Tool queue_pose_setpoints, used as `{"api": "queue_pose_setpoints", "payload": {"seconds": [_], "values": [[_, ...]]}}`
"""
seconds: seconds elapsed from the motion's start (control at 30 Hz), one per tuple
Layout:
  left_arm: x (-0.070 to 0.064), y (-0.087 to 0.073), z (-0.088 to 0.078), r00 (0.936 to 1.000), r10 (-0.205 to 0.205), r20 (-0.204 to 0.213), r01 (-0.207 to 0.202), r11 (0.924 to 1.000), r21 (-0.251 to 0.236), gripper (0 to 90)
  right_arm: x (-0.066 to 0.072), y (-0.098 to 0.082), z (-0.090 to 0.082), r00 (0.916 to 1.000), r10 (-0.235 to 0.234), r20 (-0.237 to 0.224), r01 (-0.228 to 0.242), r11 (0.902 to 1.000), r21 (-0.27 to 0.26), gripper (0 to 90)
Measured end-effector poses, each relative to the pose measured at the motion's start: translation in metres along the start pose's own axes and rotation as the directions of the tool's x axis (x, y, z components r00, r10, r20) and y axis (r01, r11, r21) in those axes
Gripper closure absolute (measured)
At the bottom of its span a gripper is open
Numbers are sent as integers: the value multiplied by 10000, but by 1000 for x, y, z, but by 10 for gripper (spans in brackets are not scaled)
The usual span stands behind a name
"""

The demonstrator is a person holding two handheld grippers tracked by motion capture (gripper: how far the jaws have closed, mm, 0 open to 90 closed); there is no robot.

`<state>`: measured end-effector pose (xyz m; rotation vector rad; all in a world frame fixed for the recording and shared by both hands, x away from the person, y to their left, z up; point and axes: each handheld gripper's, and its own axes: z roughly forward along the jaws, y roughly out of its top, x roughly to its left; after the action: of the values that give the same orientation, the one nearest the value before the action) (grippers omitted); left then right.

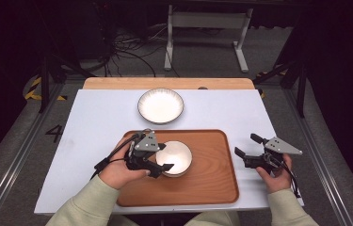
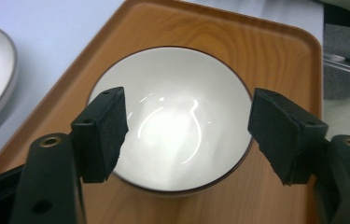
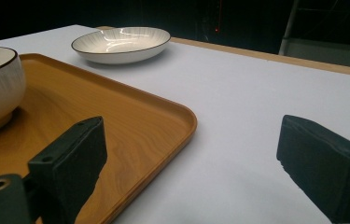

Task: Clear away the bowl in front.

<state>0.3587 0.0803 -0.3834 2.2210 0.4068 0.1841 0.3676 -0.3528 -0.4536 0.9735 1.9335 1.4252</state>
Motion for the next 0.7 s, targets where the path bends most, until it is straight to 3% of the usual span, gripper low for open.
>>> {"api": "queue_pose_setpoints", "payload": {"seconds": [0.4,0.7], "values": [[8,-19,-21,9942,-684,-831,636,9962,-599,217,0,1,1,10000,-20,-57,21,9999,143,86],[12,-34,-39,9812,-1150,-1553,988,9892,-1082,202,1,1,1,9999,-114,-108,115,9998,162,78]]}}
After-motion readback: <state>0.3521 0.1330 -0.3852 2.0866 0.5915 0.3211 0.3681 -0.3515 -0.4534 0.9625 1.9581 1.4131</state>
